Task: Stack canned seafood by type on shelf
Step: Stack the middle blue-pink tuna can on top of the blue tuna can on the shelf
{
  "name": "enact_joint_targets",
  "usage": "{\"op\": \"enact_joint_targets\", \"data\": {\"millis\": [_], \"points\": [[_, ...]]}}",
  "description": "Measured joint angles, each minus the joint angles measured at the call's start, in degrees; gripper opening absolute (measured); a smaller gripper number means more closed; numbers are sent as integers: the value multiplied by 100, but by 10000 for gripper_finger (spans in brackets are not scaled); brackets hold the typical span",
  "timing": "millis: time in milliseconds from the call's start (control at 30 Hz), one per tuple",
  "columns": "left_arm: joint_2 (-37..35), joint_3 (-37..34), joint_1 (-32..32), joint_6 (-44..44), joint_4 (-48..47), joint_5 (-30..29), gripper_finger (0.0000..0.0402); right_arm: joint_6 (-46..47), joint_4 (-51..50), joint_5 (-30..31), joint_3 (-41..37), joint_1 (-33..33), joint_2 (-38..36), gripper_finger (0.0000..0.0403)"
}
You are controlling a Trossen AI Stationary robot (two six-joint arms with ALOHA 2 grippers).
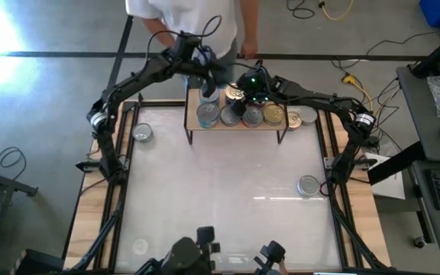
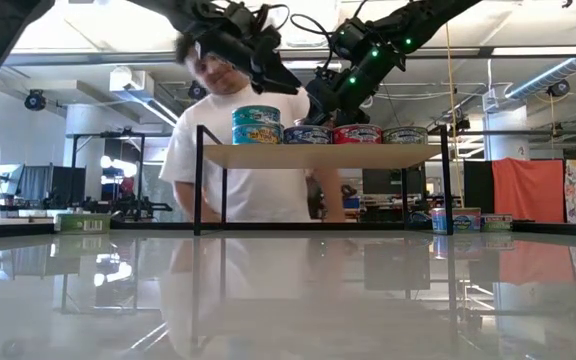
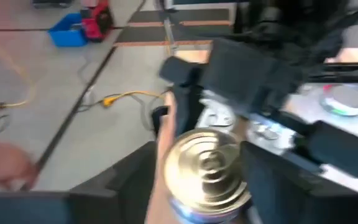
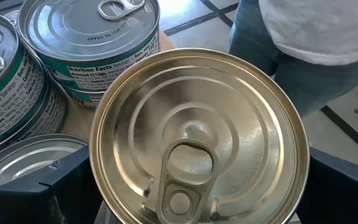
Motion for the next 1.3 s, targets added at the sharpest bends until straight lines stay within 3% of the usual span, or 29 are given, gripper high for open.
{"op": "enact_joint_targets", "data": {"millis": [267,333,433,900,1300], "points": [[25,-258,-130,-167,231,164,29,-41,-2,0,-2,0,0,400],[67,-272,-189,-265,343,81,8,-46,-2,0,-2,0,0,400],[196,-210,-263,-361,389,-270,12,-48,-4,0,-2,0,0,400],[768,-153,-348,-416,341,-340,0,-71,-6,1,-4,-2,0,400],[883,-146,-374,-218,74,-790,0,-389,-51,-47,16,-7,-53,400]]}}
